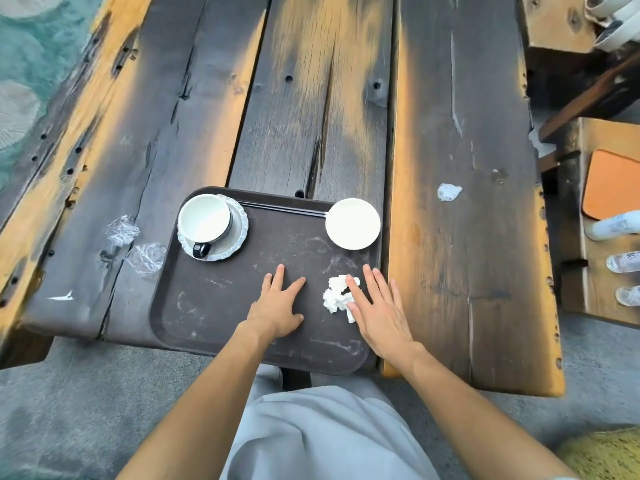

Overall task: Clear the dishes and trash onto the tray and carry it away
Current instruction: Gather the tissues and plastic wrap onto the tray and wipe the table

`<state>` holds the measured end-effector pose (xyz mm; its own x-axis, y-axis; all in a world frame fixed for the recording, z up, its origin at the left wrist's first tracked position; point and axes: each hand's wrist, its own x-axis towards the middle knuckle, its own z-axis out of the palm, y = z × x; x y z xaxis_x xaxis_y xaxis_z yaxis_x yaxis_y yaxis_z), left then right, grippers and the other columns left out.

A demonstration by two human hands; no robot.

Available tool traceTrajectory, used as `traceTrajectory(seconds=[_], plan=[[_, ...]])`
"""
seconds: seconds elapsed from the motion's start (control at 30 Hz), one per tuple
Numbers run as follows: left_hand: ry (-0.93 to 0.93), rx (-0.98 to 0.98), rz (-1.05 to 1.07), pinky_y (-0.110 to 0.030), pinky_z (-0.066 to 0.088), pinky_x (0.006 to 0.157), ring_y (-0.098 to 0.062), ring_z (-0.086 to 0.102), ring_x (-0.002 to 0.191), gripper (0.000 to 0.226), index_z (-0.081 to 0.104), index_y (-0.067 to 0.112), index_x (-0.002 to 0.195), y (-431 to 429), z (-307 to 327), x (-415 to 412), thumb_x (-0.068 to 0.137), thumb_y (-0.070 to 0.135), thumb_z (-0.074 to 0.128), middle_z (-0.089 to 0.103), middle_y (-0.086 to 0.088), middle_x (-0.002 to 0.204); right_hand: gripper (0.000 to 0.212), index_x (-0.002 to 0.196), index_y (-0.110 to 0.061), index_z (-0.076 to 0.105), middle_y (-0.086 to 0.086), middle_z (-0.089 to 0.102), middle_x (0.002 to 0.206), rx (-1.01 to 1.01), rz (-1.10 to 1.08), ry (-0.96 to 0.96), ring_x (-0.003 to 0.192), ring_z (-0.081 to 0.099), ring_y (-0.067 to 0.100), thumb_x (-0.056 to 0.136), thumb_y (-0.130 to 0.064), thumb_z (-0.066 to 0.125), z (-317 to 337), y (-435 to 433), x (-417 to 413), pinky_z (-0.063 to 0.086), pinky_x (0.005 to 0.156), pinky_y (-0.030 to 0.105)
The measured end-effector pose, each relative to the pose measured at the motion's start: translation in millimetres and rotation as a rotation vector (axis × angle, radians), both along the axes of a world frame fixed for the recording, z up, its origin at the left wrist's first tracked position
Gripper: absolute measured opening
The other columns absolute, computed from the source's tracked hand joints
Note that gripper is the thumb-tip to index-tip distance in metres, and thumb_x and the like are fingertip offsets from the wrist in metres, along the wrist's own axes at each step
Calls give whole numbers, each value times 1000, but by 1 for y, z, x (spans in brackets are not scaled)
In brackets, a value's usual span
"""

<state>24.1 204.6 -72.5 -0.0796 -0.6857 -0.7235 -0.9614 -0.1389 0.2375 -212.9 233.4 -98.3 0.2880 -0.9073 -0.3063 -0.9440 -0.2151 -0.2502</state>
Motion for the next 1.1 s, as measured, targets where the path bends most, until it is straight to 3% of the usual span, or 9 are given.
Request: traceTrajectory(seconds=[0.1, 0.33, 0.5, 0.6, 0.7, 0.8, 0.87, 0.97, 1.1], plan=[[2, 0, 6, -45, 41, 108, -26, -13, 153, 77, 14, 42, 156, 2, 1, -1, 93, 35, 59, -21, 4, 165, 55, 155, -26, 28, 15, 21, 163, 12, -34, 64, 151, 14, 33, 103, -39, 18, -2, -11, 4, 11, 119, 57], [0, -6, -4, -45, 40, 108, -26, -11, 153, 72, 17, 40, 156, 7, 2, 1, 95, 35, 56, -18, 3, 165, 52, 157, -25, 19, 17, 6, 165, 40, -43, 92, 153, -4, 33, 107, -35, 26, -7, -35, 7, -2, 120, 57], [11, -15, -31, -44, 42, 106, -26, -8, 153, 70, 17, 38, 156, 8, 3, 8, 96, 34, 53, -15, 2, 166, 53, 158, -28, 14, 15, 8, 165, 48, -90, 8, 153, -2, 31, 107, -39, 18, 6, -25, 5, -4, 122, 50], [67, -46, -21, -46, 39, 110, -24, 1, 153, 67, 21, 35, 156, 12, 2, 22, 97, 35, 54, -3, -1, 167, 53, 158, -26, 17, 14, 13, 165, 49, -144, -55, 153, 3, 29, 106, -39, 18, 16, -14, 8, -2, 123, 46], [126, -144, 3, -44, 39, 110, -23, 26, 147, 58, 35, 30, 151, 14, 5, 48, 96, 34, 53, 23, 0, 163, 51, 155, -19, 29, 13, 25, 162, 7, -192, -138, 151, 17, 28, 106, -36, 28, 25, -6, 16, 3, 123, 43], [177, -267, 62, -42, 46, 100, -23, 52, 127, 46, 50, 24, 141, 15, 13, 80, 95, 30, 53, 55, 1, 139, 41, 138, -13, 53, 10, 56, 139, -109, -181, -202, 130, 49, 27, 103, -30, 39, 37, -4, 34, 26, 116, 41], [187, -337, 145, -40, 49, 95, -23, 60, 116, 38, 58, 21, 133, 15, 20, 106, 95, 28, 54, 66, 0, 123, 28, 114, -14, 64, 5, 68, 110, -114, -204, -254, 103, 61, 26, 104, -27, 41, 50, -7, 57, 40, 95, 37], [171, -437, 257, -38, 52, 88, -24, 66, 103, 27, 67, 18, 117, 16, 28, 151, 95, 27, 54, 73, 0, 107, 39, 77, -14, 49, 3, 58, 71, -55, -246, -243, 69, 56, 31, 104, -37, 34, 63, -14, 101, 36, 64, 36], [130, -486, 382, -37, 52, 73, -29, 68, 83, 19, 70, 16, 95, 14, 33, 214, 94, 28, 55, 74, -5, 80, 42, 72, -13, 40, 1, 45, 59, 1, -161, -240, 60, 50, 35, 104, -38, 32, 72, -21, 172, 36, 59, 38]])
